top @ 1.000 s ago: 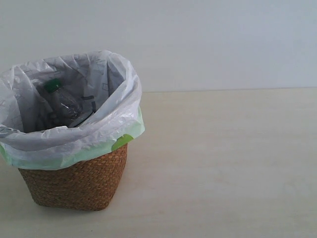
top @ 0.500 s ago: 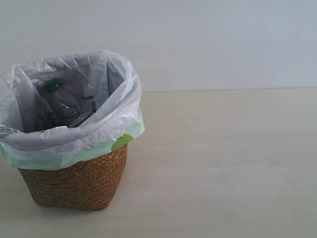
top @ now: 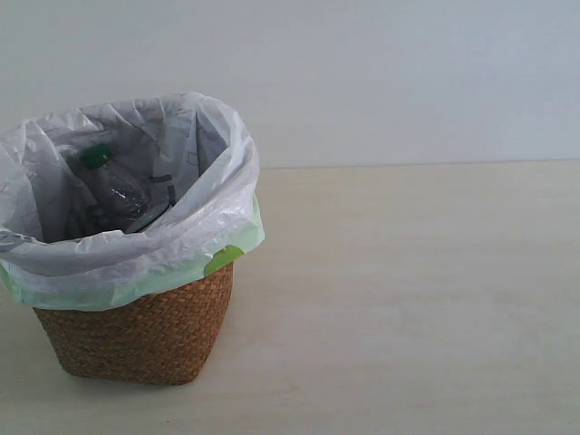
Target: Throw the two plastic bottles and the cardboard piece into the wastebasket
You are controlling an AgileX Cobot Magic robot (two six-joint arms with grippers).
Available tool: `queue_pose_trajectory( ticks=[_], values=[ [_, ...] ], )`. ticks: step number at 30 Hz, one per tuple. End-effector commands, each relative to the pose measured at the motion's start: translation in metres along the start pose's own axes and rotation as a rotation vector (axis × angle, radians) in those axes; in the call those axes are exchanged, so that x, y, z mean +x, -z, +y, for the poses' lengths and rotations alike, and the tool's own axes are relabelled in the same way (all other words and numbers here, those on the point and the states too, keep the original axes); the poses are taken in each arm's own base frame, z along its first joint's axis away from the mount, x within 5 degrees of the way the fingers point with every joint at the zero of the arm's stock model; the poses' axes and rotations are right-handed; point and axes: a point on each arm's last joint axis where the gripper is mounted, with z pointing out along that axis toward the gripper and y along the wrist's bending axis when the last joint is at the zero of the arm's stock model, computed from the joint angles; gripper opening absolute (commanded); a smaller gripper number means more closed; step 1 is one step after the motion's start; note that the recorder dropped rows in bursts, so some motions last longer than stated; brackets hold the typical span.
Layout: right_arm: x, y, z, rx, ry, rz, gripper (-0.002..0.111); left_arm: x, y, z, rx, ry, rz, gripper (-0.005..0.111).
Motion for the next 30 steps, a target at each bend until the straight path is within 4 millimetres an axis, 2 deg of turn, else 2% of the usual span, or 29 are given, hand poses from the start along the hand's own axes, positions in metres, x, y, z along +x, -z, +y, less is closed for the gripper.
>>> queue_pose_trajectory(
  ticks=[1, 20, 24, 30],
  values=[
    [0.002, 0.0, -0.001, 0.007, 0.039, 0.008, 0.0, -0.002, 0.001, 0.0, -0.002, 0.011, -0.015, 0.108],
    [0.004, 0.0, -0.001, 0.009, 0.042, 0.028, 0.0, -0.002, 0.001, 0.0, -0.002, 0.011, -0.015, 0.108],
    [0.004, 0.0, -0.002, 0.012, 0.141, 0.033, 0.0, -0.002, 0.001, 0.0, -0.002, 0.011, -0.015, 0.108],
    [0.02, 0.002, -0.004, 0.024, 0.21, 0.214, 0.0, -0.002, 0.001, 0.0, -0.002, 0.011, -0.015, 0.108]
  ],
)
